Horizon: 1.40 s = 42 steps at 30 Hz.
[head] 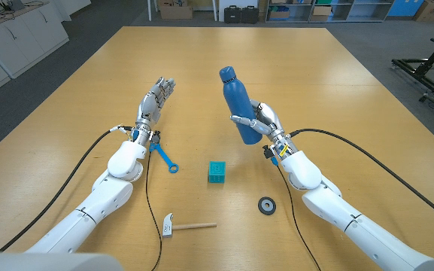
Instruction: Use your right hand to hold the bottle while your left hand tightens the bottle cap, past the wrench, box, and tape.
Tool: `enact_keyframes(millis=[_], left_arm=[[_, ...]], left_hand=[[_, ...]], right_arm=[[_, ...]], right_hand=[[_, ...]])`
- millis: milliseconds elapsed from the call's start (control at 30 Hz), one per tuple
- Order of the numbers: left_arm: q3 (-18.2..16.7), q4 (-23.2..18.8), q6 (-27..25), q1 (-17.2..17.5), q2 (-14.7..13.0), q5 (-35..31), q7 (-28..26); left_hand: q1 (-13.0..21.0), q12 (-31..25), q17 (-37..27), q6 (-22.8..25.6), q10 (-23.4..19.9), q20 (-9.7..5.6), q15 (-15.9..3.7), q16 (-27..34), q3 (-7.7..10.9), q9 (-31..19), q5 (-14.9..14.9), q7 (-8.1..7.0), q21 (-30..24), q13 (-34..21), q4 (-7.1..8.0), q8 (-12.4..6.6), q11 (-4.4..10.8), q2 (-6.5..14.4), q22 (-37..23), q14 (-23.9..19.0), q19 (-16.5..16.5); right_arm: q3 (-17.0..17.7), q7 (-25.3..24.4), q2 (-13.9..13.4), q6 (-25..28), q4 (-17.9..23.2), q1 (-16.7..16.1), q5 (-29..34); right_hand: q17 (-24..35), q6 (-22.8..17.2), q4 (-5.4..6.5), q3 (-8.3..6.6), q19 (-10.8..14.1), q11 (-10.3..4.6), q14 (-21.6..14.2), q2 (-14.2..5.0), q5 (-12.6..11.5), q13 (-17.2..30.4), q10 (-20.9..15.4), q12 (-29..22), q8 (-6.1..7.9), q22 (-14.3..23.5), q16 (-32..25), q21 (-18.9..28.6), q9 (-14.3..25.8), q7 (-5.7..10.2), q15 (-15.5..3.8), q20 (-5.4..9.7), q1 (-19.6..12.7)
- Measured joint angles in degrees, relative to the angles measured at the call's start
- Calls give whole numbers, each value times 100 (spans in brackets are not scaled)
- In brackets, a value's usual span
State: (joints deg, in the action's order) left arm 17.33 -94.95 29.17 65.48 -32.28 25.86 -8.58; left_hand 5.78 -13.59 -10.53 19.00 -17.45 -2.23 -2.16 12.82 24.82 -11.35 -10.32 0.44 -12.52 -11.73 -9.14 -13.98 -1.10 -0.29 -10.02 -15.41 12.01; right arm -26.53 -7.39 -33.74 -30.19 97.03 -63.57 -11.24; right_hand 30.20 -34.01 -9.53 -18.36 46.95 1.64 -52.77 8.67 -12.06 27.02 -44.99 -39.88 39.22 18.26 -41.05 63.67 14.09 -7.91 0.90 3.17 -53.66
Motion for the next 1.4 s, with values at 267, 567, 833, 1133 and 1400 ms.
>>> enact_keyframes(millis=[267,567,833,1133,1400], left_arm=[[0,96,259,-92,123,-307,-131],[28,118,374,-157,191,-683,-262],[30,-78,271,-108,96,-1012,-366],[-57,-440,64,117,-108,-1479,-556],[-227,-761,-92,367,-242,-1832,-792]], left_hand=[[323,-62,8,164,-218,19,-19,0,166,-26,-7,-104,-25,0,-100,-85,157,61,-1,-220,209],[747,-106,15,347,-442,19,-20,0,348,-25,-95,-239,-25,-1,-169,-157,377,52,0,-343,269],[979,-106,14,437,-563,19,-50,0,408,-27,-95,-270,14,-1,-185,-197,399,-55,0,-374,269],[1228,-106,14,488,-572,-7,-18,-85,456,-52,-95,-263,88,-15,-186,-197,407,-171,0,-299,202],[1808,-82,14,550,-730,-7,-14,-85,595,-52,-95,-390,88,-14,-207,-283,664,-370,1,-349,202]], right_arm=[[22,188,-158,165,157,-27,-100],[25,368,-281,345,234,-7,-211],[18,499,-368,526,291,52,-265],[-65,674,-407,700,290,173,-359],[-139,766,-412,816,231,282,-382]], right_hand=[[24,0,0,0,0,0,0,0,0,40,0,0,0,-1,0,29,0,0,-1,0,0],[49,-1,0,-1,0,0,-2,0,1,76,0,1,-2,-1,1,45,-26,0,-2,0,0],[49,-1,0,-1,0,0,-9,0,21,102,-1,2,22,-2,2,77,-26,-1,-10,0,0],[76,-11,0,-1,0,7,-11,35,21,103,-7,7,23,-2,40,77,-26,-11,-12,0,-35],[76,-21,0,-2,1,28,-11,33,21,133,-28,12,22,-2,46,77,-26,-21,-12,1,-33]])
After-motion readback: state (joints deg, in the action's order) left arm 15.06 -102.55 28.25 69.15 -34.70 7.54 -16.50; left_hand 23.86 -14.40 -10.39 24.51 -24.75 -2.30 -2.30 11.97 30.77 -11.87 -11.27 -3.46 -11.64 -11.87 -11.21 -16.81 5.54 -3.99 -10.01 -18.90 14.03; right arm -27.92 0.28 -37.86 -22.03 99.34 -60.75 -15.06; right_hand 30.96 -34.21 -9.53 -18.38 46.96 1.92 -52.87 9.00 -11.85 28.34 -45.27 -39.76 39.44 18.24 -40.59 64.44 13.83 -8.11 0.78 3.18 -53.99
